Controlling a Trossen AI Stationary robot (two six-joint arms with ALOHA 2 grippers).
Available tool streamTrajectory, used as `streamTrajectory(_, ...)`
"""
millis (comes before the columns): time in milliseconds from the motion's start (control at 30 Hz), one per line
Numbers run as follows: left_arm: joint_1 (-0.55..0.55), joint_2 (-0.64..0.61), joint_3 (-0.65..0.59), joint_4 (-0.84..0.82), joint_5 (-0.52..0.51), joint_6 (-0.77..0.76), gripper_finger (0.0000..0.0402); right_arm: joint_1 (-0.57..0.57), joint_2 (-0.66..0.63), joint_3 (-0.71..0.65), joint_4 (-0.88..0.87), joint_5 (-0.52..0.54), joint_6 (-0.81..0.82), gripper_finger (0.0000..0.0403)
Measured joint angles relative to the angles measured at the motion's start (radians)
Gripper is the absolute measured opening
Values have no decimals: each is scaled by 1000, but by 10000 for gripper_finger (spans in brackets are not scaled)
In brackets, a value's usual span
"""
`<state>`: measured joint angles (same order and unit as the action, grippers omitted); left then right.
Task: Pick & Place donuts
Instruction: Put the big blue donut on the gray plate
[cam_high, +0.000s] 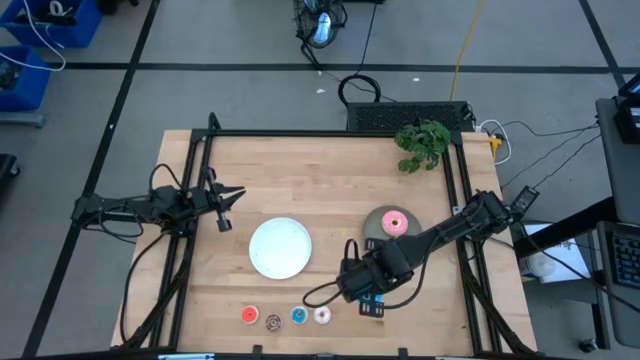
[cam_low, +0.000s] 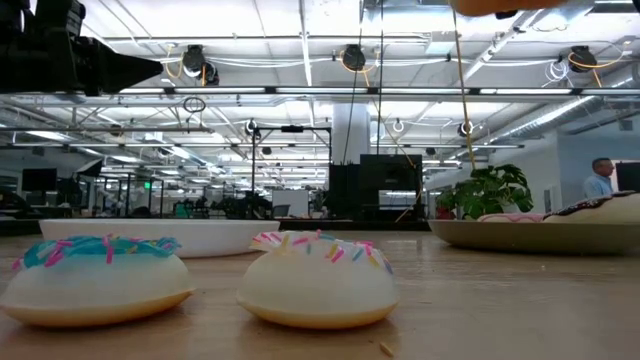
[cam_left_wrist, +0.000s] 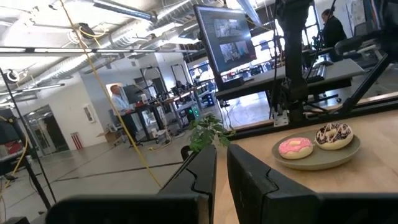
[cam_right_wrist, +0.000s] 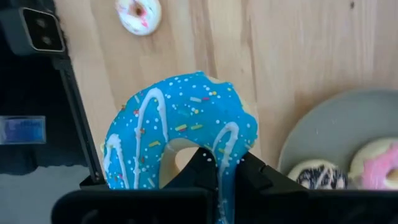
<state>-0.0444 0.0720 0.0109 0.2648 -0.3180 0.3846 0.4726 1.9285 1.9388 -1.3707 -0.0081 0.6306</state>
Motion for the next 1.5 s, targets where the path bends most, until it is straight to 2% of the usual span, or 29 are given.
streamTrajectory(267, 0, 0, 0, 0, 0, 3, 47, 7, 0, 0, 5, -17, 12, 10)
streamTrajectory(1300, 0, 0, 0, 1, 0, -1, 47, 9, 0, 0, 35, 41, -22, 12)
streamTrajectory(1500, 0, 0, 0, 0, 0, -1, 47, 9, 0, 0, 34, 145, -75, 12)
